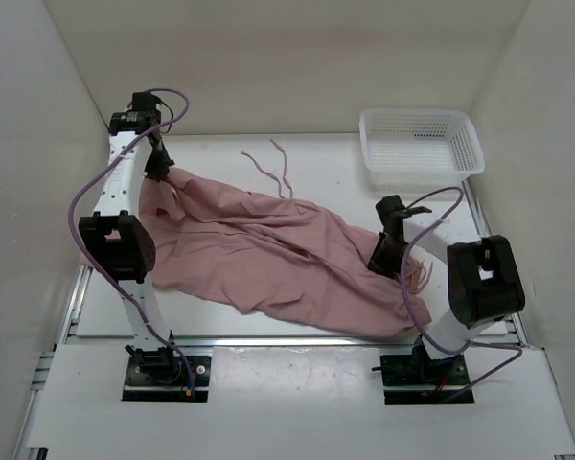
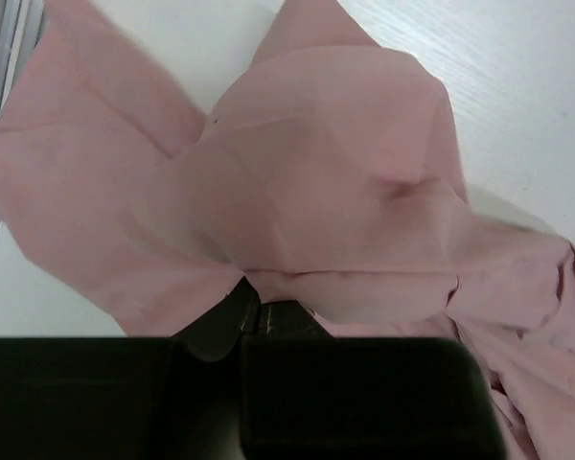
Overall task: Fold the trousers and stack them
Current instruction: Flatten the trousers out
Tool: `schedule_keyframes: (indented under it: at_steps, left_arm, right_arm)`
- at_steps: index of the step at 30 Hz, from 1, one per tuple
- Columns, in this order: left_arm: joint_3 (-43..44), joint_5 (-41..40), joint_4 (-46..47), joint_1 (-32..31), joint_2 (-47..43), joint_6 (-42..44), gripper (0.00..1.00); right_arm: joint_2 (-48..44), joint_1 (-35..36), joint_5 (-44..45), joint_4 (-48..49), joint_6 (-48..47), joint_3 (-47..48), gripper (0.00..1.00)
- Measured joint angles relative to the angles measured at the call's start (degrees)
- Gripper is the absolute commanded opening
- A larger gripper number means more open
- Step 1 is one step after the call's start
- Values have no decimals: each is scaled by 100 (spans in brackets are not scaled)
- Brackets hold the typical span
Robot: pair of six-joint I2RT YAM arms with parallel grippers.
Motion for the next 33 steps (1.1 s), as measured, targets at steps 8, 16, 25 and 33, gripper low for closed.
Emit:
schedule_keyframes:
  at_steps: [8,16,25,33]
  left_arm:
    - [-173,-4,-2,122,-457,-83,10]
    - [59,136,68,90,-466,-85,10]
    - [66,247,66,74,-446,-81,10]
    - [66,271,81,74,-387,-81,10]
  right_arm:
    - [-1602,413,649,-975,466,-435,79]
    - [-1541,-807,579,-1139,291,713,79]
    - [-177,-1558,-387,-870,437,968,78]
    - [328,-1814,-643,-317,754,601,45]
